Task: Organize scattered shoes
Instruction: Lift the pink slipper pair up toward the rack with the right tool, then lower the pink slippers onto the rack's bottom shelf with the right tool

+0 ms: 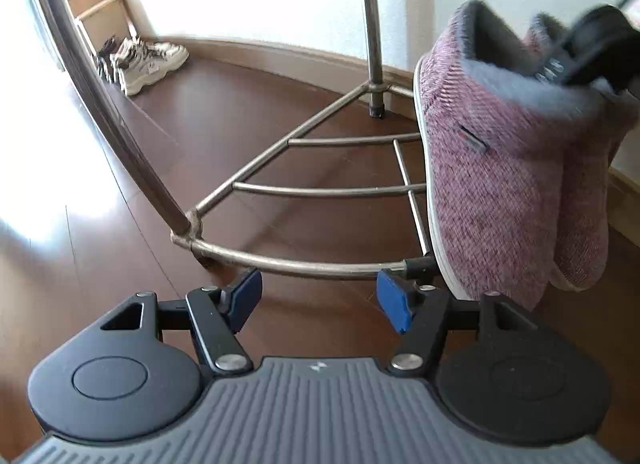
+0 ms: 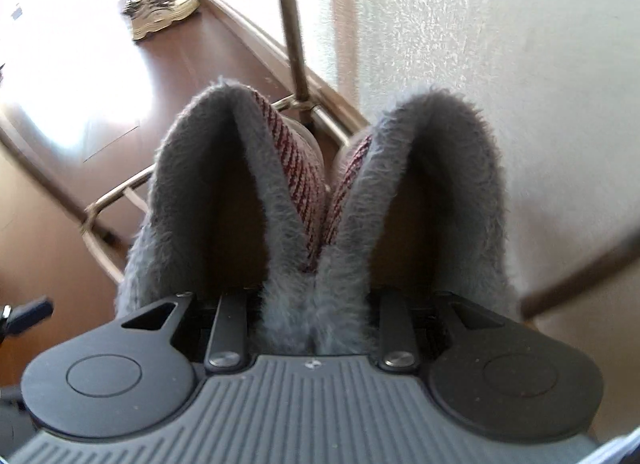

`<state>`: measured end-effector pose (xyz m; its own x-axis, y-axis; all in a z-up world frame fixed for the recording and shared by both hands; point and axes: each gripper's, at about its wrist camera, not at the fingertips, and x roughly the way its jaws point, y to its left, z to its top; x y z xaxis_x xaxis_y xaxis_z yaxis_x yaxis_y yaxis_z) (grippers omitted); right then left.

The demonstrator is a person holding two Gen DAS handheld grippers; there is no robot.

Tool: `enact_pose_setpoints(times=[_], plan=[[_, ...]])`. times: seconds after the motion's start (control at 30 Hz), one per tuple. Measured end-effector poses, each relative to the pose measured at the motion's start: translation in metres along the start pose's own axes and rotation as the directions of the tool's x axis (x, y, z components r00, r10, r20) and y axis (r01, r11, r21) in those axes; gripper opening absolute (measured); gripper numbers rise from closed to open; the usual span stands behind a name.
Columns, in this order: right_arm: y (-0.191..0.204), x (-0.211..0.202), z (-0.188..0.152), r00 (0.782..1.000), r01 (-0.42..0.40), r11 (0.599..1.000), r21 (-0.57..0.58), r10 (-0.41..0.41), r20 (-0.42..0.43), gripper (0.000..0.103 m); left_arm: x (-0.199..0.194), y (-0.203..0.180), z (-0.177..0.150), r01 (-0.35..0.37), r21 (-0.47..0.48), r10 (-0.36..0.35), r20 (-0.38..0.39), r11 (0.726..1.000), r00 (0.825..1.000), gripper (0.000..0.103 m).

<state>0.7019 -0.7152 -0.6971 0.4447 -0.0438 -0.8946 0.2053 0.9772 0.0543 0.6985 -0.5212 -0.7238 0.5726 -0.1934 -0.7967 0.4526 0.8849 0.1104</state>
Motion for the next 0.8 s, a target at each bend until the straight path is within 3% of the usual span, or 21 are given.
enact_pose_setpoints(times=[0.13, 0.27, 0.33, 0.4, 0.43, 0.5, 0.53, 0.6, 0.67, 0.7, 0.73, 0.8], plan=[[-0.001, 0.029, 0.023, 0.998, 0.0, 0.999, 0.042, 0.003, -0.059, 0.026, -0.002, -0.004, -0.007, 0.022, -0.002, -0.022, -0.014, 1.0, 1.0, 0.066], [0.0, 0.045, 0.04, 0.996, 0.017, 0.999, 0.047, -0.013, -0.086, 0.036, -0.008, -0.012, -0.015, 0.022, 0.03, -0.022, -0.019, 0.999, 1.0, 0.066], [0.001, 0.046, 0.047, 0.999, 0.023, 0.999, 0.048, -0.021, -0.037, 0.04, -0.011, -0.014, -0.018, 0.022, 0.039, -0.022, -0.019, 0.999, 1.0, 0.066], [0.006, 0.035, 0.045, 0.999, 0.036, 0.999, 0.025, -0.036, 0.024, 0.055, -0.015, -0.013, -0.02, 0.021, 0.045, -0.02, -0.016, 0.999, 1.0, 0.066], [0.01, 0.026, 0.04, 0.993, 0.047, 0.999, -0.013, -0.046, 0.108, 0.064, -0.016, -0.012, -0.021, 0.019, 0.046, -0.018, -0.015, 0.999, 1.0, 0.066], [0.019, 0.008, 0.031, 0.963, 0.079, 0.994, -0.08, -0.055, 0.262, 0.067, -0.02, -0.01, -0.023, 0.019, 0.042, -0.019, -0.011, 0.999, 1.0, 0.066], [0.019, 0.003, 0.025, 0.953, 0.09, 0.992, -0.091, -0.059, 0.296, 0.068, -0.022, -0.009, -0.025, 0.023, 0.038, -0.023, -0.008, 0.999, 1.0, 0.066], [0.019, -0.023, -0.012, 0.9, 0.105, 0.987, -0.122, -0.042, 0.434, 0.068, -0.026, -0.007, -0.031, 0.033, 0.03, -0.033, 0.001, 0.999, 0.999, 0.066], [0.012, -0.039, -0.043, 0.877, 0.087, 0.991, -0.107, -0.025, 0.48, 0.075, -0.029, -0.006, -0.037, 0.041, 0.027, -0.041, 0.008, 0.999, 0.999, 0.066], [0.008, -0.047, -0.063, 0.87, 0.071, 0.993, -0.1, -0.012, 0.492, 0.076, -0.029, -0.005, -0.04, 0.043, 0.028, -0.043, 0.009, 0.999, 0.999, 0.066], [0.004, -0.053, -0.096, 0.877, 0.042, 0.995, -0.092, 0.008, 0.481, 0.078, -0.029, -0.005, -0.043, 0.044, 0.029, -0.044, 0.01, 0.999, 0.999, 0.066], [0.001, -0.047, -0.118, 0.894, 0.035, 0.995, -0.09, 0.009, 0.448, 0.078, -0.028, -0.003, -0.051, 0.049, 0.034, -0.049, 0.005, 0.998, 0.999, 0.066]])
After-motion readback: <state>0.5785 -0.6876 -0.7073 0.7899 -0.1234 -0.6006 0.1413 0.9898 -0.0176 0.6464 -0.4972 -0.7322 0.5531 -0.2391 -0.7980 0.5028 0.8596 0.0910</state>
